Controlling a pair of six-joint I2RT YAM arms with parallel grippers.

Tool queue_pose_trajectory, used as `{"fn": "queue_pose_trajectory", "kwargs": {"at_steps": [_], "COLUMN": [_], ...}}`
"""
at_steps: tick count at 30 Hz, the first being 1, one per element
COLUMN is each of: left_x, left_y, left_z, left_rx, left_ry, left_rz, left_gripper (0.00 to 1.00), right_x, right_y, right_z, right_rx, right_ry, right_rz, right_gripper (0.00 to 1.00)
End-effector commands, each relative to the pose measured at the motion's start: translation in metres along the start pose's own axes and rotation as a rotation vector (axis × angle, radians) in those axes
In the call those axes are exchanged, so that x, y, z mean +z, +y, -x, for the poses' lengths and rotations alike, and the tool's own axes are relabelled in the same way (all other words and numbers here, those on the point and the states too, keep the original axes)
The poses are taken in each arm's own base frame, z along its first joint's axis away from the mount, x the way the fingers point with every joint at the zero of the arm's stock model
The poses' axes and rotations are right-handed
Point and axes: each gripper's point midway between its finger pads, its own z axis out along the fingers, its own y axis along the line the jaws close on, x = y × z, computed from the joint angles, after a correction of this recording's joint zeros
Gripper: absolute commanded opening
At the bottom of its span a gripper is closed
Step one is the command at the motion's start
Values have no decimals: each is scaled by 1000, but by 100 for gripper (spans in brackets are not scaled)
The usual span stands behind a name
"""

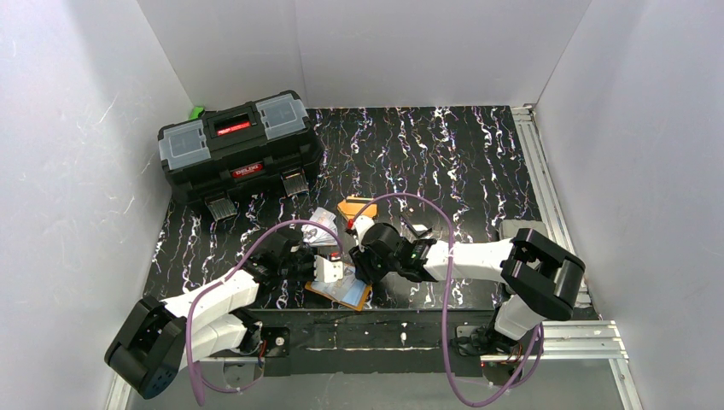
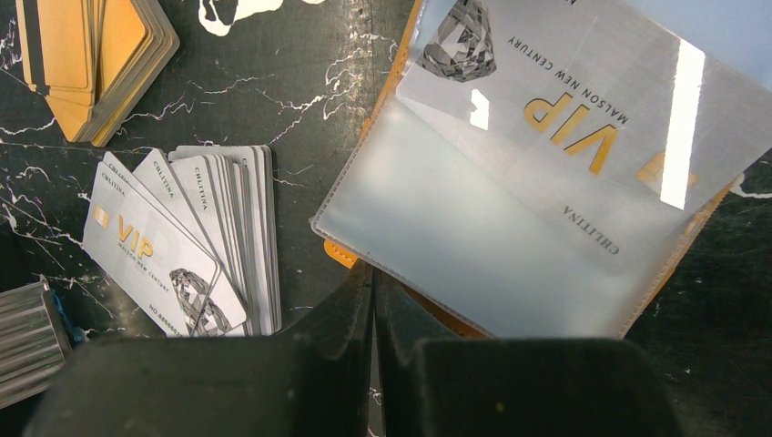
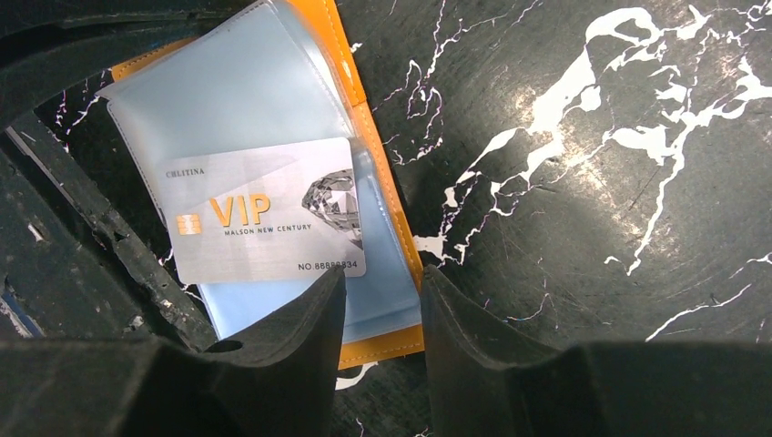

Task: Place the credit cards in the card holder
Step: Insert the credit card into the card holder.

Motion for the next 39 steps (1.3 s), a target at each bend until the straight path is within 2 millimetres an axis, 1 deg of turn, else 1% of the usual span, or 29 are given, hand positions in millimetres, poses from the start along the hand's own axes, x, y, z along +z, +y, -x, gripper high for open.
{"fn": "queue_pose_trajectory", "kwargs": {"at_steps": [1, 8, 11, 15, 18, 27, 32, 39], "left_x": [-1, 0, 1, 2, 2, 1, 2, 1], "left_y": [-17, -21, -23, -25, -25, -22, -20, -22], "left_z": [-5, -14, -18, -18, -18, -12, -8, -10], "left_rx": [-5, 36, 51, 60, 59, 46, 47, 48], "left_ry": [-3, 23, 33, 30, 30, 13, -2, 3], "left_rz": [-52, -56, -61, -67, -69, -71, -70, -74], "left_gripper": [0, 0, 0, 0, 0, 0, 0, 0], "right_x": [-5, -4, -7, -9, -10, 1, 8, 14], "right_y": [4, 5, 4, 3, 3, 0, -3, -3], "right_z": [10, 6, 2, -2, 0, 8, 9, 9], "right_rx": [-25, -35, -32, -26, -26, -44, -57, -70], "right_ry": [-49, -41, -45, -48, -58, -58, -61, -76], "right_rz": [8, 11, 7, 7, 5, -56, -101, -135], "right_gripper": [44, 45, 46, 46, 46, 46, 46, 46]}}
